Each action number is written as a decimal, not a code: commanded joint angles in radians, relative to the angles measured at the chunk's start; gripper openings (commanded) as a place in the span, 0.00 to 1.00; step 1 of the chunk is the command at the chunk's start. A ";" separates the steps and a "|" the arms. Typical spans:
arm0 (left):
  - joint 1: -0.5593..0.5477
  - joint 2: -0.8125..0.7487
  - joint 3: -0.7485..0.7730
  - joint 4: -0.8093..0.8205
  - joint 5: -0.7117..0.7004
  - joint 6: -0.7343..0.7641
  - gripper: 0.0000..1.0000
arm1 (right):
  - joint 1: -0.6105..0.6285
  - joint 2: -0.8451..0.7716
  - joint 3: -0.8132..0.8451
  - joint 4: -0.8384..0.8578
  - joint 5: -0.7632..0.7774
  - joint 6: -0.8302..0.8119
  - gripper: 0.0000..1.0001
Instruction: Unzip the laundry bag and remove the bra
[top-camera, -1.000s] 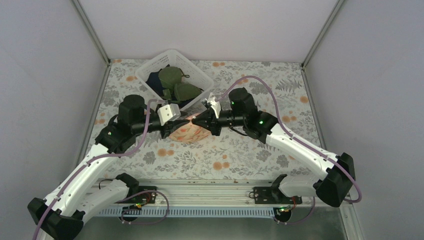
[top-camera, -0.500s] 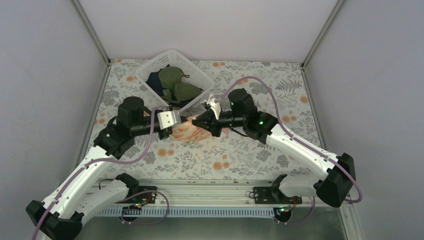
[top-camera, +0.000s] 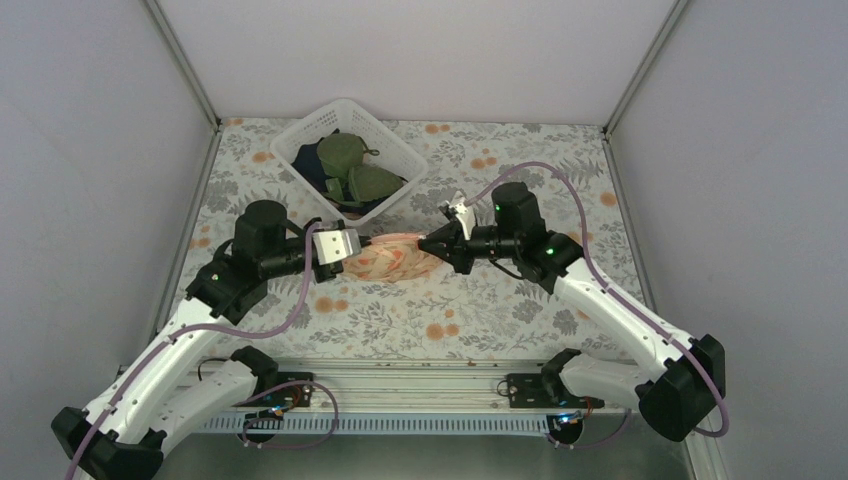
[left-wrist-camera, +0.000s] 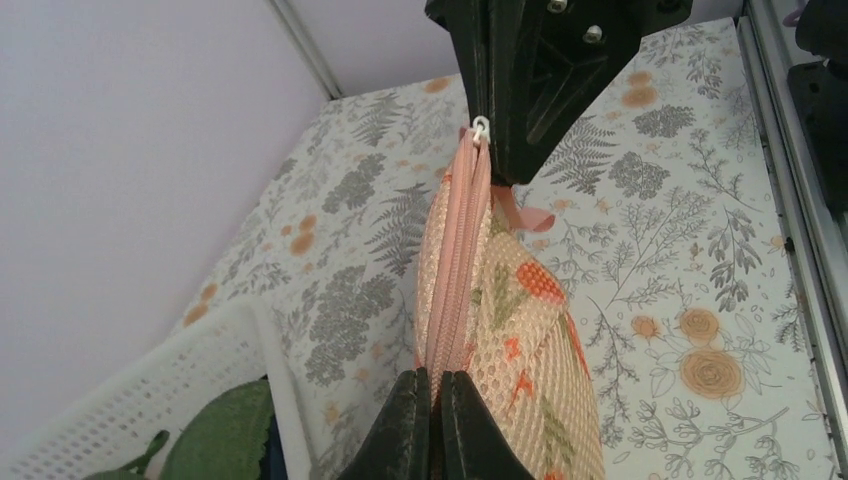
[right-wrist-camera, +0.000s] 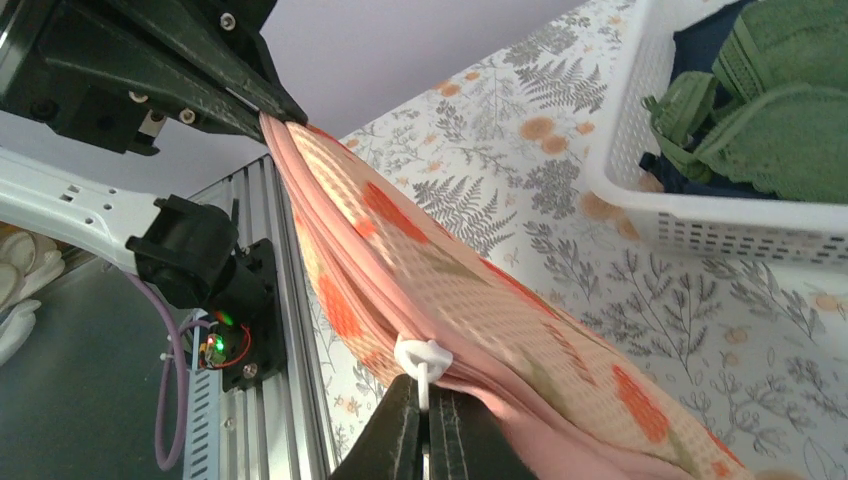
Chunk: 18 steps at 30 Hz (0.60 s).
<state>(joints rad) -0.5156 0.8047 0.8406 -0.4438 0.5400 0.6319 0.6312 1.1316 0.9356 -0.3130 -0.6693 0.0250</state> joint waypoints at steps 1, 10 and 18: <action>0.031 -0.034 -0.035 -0.010 -0.002 -0.062 0.02 | -0.061 -0.036 -0.045 -0.003 -0.030 -0.012 0.04; 0.038 -0.050 -0.135 0.036 0.061 -0.090 0.07 | 0.035 0.060 0.017 0.061 -0.047 0.030 0.04; 0.023 -0.017 -0.048 -0.055 0.207 -0.015 0.70 | 0.136 0.120 0.067 0.083 0.014 0.053 0.04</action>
<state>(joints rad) -0.4812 0.7807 0.7349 -0.4580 0.6434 0.5869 0.7422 1.2358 0.9592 -0.2844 -0.6796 0.0525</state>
